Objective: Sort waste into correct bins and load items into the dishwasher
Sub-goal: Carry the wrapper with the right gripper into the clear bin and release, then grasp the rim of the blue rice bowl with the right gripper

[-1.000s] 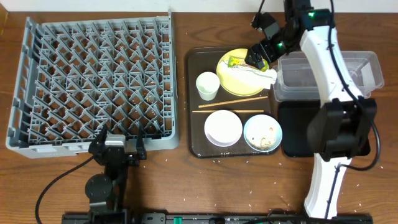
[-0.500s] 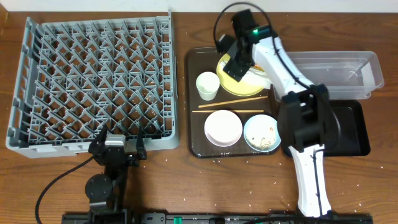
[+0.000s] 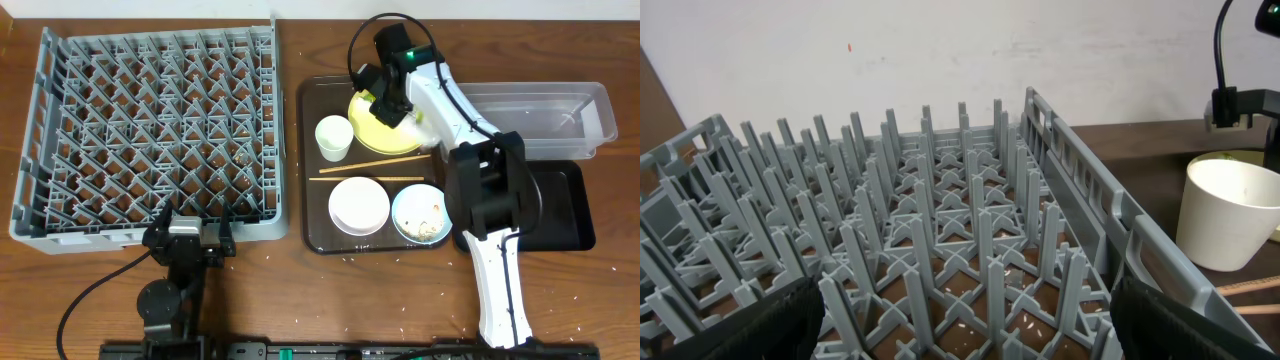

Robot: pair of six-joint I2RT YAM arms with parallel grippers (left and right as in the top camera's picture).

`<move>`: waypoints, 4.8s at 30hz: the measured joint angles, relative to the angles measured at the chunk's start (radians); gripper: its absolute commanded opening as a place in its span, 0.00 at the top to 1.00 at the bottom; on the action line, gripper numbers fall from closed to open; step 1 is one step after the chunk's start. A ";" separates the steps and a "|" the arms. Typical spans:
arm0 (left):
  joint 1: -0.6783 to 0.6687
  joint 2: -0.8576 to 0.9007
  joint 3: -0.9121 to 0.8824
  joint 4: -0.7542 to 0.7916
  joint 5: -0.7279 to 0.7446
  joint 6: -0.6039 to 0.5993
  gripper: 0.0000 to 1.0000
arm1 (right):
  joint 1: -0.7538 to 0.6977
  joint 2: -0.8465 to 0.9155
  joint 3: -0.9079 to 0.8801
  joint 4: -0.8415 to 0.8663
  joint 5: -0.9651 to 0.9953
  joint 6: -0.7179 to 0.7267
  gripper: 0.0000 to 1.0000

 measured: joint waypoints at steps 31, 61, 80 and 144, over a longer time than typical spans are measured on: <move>0.000 0.000 0.000 0.000 0.000 0.000 0.08 | -0.470 -0.360 -0.078 -0.171 0.126 1.740 0.93; 0.000 0.000 0.000 0.000 0.000 0.000 0.08 | -0.346 -0.693 -0.189 -0.237 -0.006 1.073 0.08; 0.000 0.000 0.000 0.000 0.000 0.000 0.08 | 0.095 -0.646 -0.601 -0.159 -0.044 1.012 0.47; 0.000 0.000 0.000 0.000 0.000 0.000 0.08 | 0.256 -0.645 -0.962 0.040 -0.014 0.670 0.99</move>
